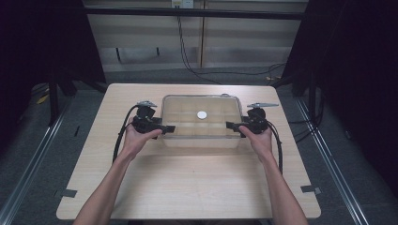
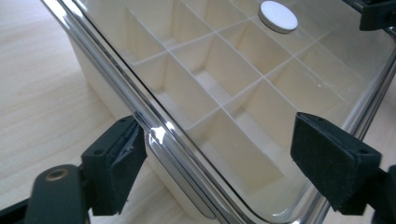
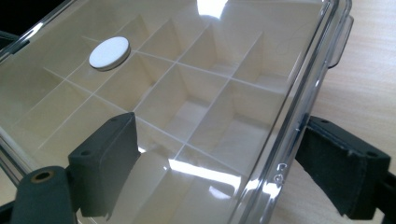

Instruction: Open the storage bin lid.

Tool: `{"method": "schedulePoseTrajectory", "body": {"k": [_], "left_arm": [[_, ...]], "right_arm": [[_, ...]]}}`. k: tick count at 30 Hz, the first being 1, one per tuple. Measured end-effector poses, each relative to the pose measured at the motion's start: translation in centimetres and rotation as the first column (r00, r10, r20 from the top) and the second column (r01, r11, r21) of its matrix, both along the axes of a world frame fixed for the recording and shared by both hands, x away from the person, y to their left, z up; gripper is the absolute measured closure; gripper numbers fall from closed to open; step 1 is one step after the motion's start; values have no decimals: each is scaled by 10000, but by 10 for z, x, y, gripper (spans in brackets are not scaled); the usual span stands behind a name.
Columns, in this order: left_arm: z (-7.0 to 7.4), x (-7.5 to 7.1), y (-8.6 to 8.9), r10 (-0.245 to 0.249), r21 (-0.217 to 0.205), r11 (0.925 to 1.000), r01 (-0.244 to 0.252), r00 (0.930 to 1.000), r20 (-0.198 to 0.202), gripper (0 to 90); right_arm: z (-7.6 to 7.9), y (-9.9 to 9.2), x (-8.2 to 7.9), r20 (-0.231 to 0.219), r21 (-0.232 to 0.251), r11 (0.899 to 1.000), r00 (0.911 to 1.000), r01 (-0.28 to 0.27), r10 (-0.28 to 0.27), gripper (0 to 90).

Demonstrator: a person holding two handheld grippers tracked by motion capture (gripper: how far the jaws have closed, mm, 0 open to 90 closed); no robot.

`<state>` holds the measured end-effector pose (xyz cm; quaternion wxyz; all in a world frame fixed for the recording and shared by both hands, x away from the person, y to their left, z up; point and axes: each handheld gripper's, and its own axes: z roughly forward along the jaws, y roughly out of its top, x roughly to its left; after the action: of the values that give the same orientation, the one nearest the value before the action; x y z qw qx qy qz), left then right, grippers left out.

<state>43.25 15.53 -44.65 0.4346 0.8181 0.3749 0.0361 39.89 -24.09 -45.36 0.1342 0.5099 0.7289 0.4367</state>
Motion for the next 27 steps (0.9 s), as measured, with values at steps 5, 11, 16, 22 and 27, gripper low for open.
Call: {"method": "schedulePoseTrajectory", "body": {"k": [5,11,16,22,27], "left_arm": [[0,-2,0,73,8,10000,-73,9996,261,222],[4,-5,-1,215,6,9998,-215,9977,643,298],[3,-4,1,280,-111,9996,-273,9969,731,327],[6,-8,4,405,-352,9987,-375,9952,887,407],[9,-12,8,540,-585,9972,-475,9921,1135,497]], "right_arm": [[3,3,-4,436,-153,9998,9990,118,-111,172],[2,-4,-6,543,281,9994,9983,206,-221,251],[1,-9,-8,544,569,9981,9981,245,-276,302],[0,-18,-11,632,1241,9912,9965,457,-538,417],[5,-23,-16,691,1766,9831,9958,473,-603,502]]}}
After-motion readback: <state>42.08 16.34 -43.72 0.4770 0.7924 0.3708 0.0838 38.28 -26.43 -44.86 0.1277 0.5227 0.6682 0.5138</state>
